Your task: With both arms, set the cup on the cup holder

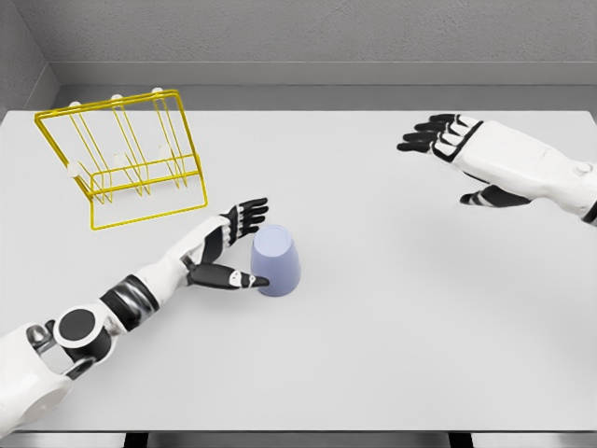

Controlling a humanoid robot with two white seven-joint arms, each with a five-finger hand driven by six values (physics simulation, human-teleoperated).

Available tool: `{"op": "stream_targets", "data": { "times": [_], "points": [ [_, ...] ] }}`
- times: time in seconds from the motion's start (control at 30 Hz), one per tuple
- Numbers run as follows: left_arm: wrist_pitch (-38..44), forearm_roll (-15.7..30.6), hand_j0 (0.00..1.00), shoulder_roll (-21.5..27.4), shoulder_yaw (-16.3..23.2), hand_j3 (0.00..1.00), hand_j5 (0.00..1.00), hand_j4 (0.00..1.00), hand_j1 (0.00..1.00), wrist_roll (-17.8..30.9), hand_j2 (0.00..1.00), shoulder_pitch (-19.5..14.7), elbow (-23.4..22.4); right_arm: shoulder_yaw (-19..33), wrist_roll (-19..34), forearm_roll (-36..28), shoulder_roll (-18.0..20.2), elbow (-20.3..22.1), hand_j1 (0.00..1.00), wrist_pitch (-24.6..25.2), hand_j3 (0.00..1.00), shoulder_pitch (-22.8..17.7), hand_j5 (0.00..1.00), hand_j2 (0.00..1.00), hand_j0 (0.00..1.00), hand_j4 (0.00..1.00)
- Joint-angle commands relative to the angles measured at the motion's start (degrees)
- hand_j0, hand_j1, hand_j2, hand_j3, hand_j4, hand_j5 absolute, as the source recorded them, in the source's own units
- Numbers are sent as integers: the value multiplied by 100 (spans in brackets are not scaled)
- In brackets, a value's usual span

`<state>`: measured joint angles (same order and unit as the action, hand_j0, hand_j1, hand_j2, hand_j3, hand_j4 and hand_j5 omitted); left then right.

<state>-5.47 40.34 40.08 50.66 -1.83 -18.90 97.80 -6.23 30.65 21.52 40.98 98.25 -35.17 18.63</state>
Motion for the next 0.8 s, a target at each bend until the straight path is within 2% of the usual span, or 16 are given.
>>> {"op": "stream_targets", "data": {
  "times": [0.0, 0.1, 0.33, 0.7, 0.77],
  "points": [
    [72, 0, 100, -36, 14, 100, 100, 100, 100, 7, 100, 0, 3, 342, -6, -341, -64, -130, 100, 17, 100, -26, 100, 100, 100, 100],
    [90, 0, 100, -80, 58, 100, 100, 100, 100, -2, 100, 0, -32, 588, -6, -359, -90, -227, 100, 17, 100, -290, 100, 100, 100, 100],
    [248, 0, 100, -194, 181, 100, 100, 100, 100, -2, 100, -123, -94, 931, 56, -359, -196, -245, 100, 17, 100, -598, 100, 100, 100, 100],
    [266, 9, 100, -282, 190, 100, 100, 100, 100, -2, 100, -132, -147, 1054, 56, -350, -205, -271, 100, 17, 100, -686, 100, 100, 100, 100],
    [257, 9, 95, -282, 190, 95, 95, 95, 95, -2, 95, -132, -147, 1054, 56, -350, -205, -271, 100, 17, 100, -686, 100, 100, 100, 100]
  ]
}}
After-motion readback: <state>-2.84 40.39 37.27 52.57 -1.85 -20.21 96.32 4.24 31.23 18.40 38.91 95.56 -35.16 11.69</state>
